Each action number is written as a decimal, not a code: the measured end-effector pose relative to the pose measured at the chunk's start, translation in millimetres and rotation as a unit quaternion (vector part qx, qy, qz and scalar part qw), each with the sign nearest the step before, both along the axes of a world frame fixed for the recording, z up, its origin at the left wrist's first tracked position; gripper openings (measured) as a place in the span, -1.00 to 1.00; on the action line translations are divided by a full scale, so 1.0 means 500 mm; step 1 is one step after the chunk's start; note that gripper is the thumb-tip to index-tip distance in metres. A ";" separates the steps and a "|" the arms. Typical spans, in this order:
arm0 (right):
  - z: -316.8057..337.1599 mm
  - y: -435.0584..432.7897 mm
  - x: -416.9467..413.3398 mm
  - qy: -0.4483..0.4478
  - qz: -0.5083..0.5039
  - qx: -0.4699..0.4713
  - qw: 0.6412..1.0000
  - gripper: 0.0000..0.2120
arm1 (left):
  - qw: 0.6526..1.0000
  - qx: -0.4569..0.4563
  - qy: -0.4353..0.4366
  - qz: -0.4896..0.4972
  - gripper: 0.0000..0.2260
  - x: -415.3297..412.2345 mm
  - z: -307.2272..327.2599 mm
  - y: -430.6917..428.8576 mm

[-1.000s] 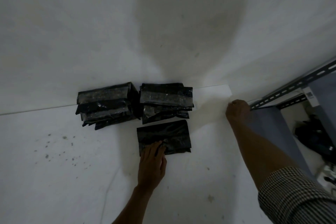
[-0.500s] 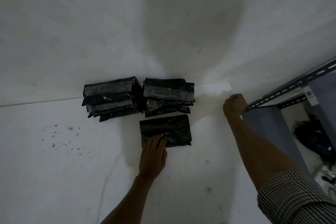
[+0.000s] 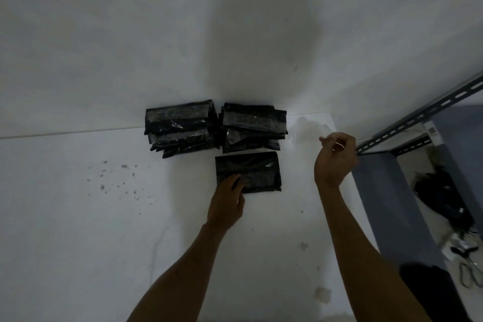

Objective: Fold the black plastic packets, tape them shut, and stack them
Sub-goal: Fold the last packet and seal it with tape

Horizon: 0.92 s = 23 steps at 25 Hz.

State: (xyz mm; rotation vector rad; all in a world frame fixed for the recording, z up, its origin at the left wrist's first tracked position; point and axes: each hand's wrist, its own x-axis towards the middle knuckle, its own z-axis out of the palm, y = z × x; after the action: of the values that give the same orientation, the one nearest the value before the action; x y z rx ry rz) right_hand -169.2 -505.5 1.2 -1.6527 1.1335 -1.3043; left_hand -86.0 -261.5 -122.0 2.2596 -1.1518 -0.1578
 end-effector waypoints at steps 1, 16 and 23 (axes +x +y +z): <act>0.016 0.021 -0.005 -0.009 0.011 0.024 1.000 -0.94 | 1.000 -0.018 0.019 0.014 -0.71 -0.001 0.011 -0.001; 0.062 0.215 -0.025 -0.012 0.130 0.272 0.954 -0.84 | 0.618 -0.224 0.723 0.215 -0.70 -0.030 0.158 -0.058; 0.020 0.205 -0.038 0.060 0.120 0.239 0.962 -0.81 | 0.685 -0.237 0.618 0.304 -0.92 -0.014 0.172 -0.011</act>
State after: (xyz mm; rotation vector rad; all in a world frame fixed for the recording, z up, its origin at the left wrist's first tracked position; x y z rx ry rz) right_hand -187.9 -403.2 11.1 -1.4594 1.1659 -0.7130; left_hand -93.1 -266.8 -36.1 1.3578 0.2910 -0.8343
